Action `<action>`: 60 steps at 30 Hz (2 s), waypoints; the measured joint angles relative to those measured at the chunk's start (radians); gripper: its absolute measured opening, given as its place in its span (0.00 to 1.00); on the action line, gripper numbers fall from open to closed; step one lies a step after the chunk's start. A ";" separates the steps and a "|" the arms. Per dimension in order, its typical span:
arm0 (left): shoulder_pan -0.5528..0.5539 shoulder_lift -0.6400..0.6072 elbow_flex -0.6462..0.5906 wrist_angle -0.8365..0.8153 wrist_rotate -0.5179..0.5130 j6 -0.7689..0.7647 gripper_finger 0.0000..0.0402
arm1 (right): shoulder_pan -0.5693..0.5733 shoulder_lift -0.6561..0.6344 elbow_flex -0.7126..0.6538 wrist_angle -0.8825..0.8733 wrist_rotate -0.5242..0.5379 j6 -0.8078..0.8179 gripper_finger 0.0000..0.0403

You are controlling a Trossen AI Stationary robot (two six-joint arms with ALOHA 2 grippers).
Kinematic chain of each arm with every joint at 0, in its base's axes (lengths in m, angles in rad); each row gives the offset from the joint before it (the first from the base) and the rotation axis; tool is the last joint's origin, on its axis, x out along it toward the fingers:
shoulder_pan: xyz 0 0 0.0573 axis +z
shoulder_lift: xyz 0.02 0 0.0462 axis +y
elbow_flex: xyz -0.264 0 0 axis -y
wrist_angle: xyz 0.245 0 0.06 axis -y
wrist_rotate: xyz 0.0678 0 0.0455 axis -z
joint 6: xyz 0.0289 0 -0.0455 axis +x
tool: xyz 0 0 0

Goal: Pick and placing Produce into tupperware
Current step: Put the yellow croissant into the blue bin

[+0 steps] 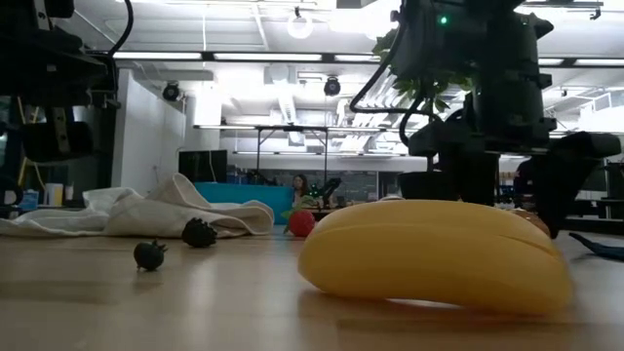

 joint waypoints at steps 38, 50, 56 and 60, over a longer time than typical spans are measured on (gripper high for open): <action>0.000 0.000 0.000 0.002 -0.002 -0.001 0.00 | 0.000 0.001 0.062 -0.003 0.011 -0.021 0.49; 0.000 0.000 0.000 0.006 -0.078 -0.001 0.00 | -0.002 0.001 0.230 0.004 0.048 -0.153 0.49; 0.000 0.000 0.000 0.013 -0.144 0.027 0.00 | -0.020 0.001 0.349 0.065 0.105 -0.312 0.49; 0.000 0.000 0.000 0.065 -0.188 0.053 0.00 | -0.050 0.001 0.441 0.103 0.133 -0.448 0.49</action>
